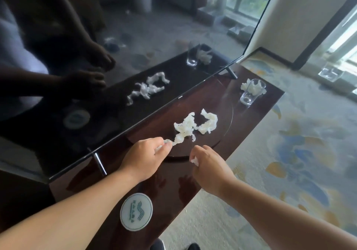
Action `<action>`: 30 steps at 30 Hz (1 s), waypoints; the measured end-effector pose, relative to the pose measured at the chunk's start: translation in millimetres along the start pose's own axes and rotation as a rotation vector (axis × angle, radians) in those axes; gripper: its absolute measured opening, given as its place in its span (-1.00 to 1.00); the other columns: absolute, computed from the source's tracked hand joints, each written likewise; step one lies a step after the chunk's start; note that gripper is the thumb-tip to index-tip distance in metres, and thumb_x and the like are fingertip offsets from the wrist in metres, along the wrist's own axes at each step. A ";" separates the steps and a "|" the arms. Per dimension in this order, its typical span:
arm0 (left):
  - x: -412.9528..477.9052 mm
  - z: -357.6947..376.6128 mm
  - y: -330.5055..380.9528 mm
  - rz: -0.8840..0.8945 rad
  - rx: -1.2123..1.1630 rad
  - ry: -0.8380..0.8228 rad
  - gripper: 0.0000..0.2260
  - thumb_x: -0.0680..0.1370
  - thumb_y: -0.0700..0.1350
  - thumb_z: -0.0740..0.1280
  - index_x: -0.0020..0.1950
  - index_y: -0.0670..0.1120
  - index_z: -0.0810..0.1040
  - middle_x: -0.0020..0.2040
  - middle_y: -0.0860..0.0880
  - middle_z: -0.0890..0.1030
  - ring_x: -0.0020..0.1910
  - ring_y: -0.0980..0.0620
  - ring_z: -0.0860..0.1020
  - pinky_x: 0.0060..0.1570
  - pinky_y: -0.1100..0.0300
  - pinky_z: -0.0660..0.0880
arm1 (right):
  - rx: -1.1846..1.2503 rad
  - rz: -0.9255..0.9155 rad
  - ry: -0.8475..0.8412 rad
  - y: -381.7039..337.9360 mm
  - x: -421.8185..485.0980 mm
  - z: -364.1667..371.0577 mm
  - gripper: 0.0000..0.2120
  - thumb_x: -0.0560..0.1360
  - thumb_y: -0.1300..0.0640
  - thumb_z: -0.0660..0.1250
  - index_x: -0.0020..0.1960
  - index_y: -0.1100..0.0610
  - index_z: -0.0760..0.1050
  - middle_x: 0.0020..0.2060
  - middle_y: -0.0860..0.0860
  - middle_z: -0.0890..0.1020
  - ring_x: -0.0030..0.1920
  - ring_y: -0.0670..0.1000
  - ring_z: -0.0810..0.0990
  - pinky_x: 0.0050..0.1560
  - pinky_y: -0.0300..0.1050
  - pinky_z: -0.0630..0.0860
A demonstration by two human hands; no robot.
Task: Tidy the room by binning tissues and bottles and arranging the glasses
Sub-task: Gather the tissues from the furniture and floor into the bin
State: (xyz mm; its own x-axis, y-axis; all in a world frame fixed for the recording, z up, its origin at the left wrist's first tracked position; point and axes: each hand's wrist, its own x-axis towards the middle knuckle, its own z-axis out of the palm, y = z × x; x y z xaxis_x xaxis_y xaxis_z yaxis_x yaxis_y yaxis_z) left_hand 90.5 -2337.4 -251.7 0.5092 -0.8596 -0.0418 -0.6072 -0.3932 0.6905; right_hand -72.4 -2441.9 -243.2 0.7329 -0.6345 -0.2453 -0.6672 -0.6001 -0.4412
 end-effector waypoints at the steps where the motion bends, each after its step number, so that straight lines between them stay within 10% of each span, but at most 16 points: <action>1: 2.4 -2.5 4.0 0.015 0.003 -0.001 -0.54 0.57 0.13 0.20 -0.39 -0.12 0.22 -0.52 0.03 0.32 -0.49 0.04 0.29 -0.44 0.10 0.22 | 0.013 0.000 0.023 0.4 -0.7 -7.5 -0.84 0.50 0.24 0.18 -0.02 0.00 0.40 -0.06 -0.06 0.46 -0.13 -0.03 0.48 -0.25 -0.25 0.36; 10: 25.5 -13.7 32.4 0.010 0.077 0.051 -0.90 0.55 -0.12 0.21 -0.08 0.05 0.49 -0.45 0.05 0.48 -0.44 0.10 0.44 -0.42 0.17 0.33 | 0.018 -0.003 0.208 13.5 5.4 -56.2 -0.87 0.55 -0.02 0.26 -0.11 0.03 0.44 -0.13 -0.08 0.53 -0.14 -0.04 0.51 -0.18 -0.17 0.39; 30: 70.5 62.1 80.6 -0.379 0.248 0.073 -0.71 0.52 -0.09 0.24 0.24 0.09 0.36 0.15 0.11 0.39 -0.04 0.03 0.51 -0.09 0.11 0.49 | 0.090 -0.275 0.001 120.6 99.6 -104.6 -0.85 0.55 0.08 0.22 0.09 -0.01 0.48 0.00 -0.09 0.49 -0.09 -0.02 0.56 -0.03 -0.09 0.50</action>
State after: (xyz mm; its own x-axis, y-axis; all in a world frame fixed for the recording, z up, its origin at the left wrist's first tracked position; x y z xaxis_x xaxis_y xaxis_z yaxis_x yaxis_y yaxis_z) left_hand 39.7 -2450.0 -243.9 0.7599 -0.6181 -0.2010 -0.4926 -0.7495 0.4423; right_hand -93.7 -2628.4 -230.5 0.8845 -0.4545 -0.1053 -0.4292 -0.7043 -0.5655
